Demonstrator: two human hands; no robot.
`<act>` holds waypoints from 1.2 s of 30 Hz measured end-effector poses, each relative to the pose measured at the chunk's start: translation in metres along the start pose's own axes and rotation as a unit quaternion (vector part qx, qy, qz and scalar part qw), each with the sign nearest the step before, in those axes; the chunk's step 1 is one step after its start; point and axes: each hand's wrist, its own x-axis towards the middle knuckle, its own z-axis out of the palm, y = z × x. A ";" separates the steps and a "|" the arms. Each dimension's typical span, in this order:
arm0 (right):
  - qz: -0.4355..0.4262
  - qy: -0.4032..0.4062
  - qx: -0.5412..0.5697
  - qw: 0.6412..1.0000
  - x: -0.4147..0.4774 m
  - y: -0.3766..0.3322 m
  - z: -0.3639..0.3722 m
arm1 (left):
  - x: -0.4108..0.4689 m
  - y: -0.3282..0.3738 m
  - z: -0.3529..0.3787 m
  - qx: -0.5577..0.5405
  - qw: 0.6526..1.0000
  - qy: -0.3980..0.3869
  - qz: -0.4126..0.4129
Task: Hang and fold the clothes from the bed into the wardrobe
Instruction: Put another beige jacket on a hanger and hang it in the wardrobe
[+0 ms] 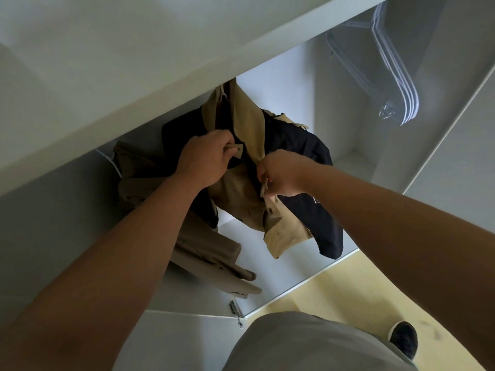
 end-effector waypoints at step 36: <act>-0.133 0.083 -0.171 0.973 -0.009 -0.019 0.016 | 0.006 -0.015 0.014 -0.174 0.977 -0.022 -0.119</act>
